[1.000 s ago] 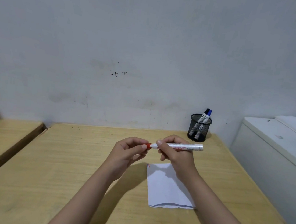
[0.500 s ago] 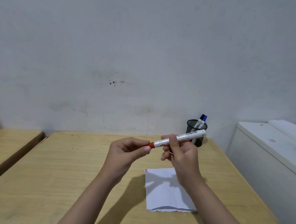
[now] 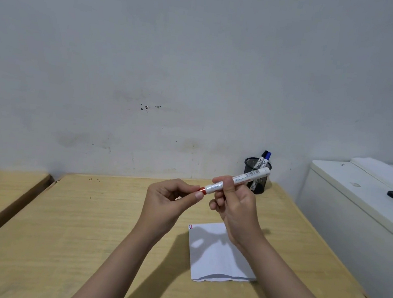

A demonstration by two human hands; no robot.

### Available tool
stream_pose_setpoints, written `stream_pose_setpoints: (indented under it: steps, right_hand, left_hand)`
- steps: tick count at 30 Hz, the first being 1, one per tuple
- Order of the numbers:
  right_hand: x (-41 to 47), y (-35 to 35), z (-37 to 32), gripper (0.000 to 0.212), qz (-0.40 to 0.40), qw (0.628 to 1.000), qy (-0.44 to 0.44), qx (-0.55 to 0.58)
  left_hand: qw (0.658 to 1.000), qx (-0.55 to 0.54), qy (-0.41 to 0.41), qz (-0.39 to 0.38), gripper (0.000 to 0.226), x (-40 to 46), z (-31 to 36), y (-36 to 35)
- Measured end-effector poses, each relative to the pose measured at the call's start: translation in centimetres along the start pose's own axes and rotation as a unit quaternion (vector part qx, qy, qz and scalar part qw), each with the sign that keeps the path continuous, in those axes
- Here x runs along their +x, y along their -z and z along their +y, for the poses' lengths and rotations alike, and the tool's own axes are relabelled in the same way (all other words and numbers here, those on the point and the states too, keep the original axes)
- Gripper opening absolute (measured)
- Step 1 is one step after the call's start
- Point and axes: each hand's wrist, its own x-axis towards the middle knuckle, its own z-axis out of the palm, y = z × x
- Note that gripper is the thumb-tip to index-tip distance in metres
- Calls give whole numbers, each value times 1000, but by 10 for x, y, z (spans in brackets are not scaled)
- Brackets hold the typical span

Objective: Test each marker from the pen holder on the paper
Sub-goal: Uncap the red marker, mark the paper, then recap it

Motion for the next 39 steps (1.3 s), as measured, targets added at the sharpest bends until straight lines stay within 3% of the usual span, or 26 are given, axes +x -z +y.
stream_pose_setpoints:
  steps: [3, 6, 9, 11, 13, 18, 21, 26, 31, 34, 39]
  right_hand:
    - [5, 4, -2, 36, -16, 996, -71, -42]
    - [9, 13, -6, 28, -19, 968, -121, -217]
    - [14, 30, -8, 8, 16, 930, 47, -364]
    - [21, 41, -10, 25, -7, 867, 172, -468]
    - [30, 51, -12, 34, -54, 824, 222, -519]
    - [47, 74, -16, 31, -93, 853, 191, -476]
    - [62, 92, -20, 36, -89, 846, 203, -484]
    - [112, 128, -48, 58, 27, 856, 253, -449]
    - [180, 160, -62, 53, 195, 856, 241, -414]
    - [206, 173, -44, 50, 214, 857, 194, -426]
    - [223, 193, -5, 46, 180, 852, 88, -483]
  left_hand:
    - [999, 9, 13, 29, 11, 7, -5, 0]
    - [997, 41, 10, 70, 7, 17, -7, 1]
    - [990, 125, -10, 63, 9, 26, -10, 1]
    - [986, 164, -14, 31, 11, 32, -12, -5]
    - [983, 182, -13, 6, 12, 38, -12, -17]
    - [983, 181, -37, -11, 11, 61, -16, -45]
    - [985, 166, -43, -28, 16, 79, -25, -65]
    - [980, 188, -53, -31, 35, 121, -62, -99]
    - [949, 308, -39, -51, 38, 167, -113, -131]
    - [939, 338, -24, -63, 41, 186, -137, -145]
    - [937, 345, -9, -60, 33, 202, -161, -158]
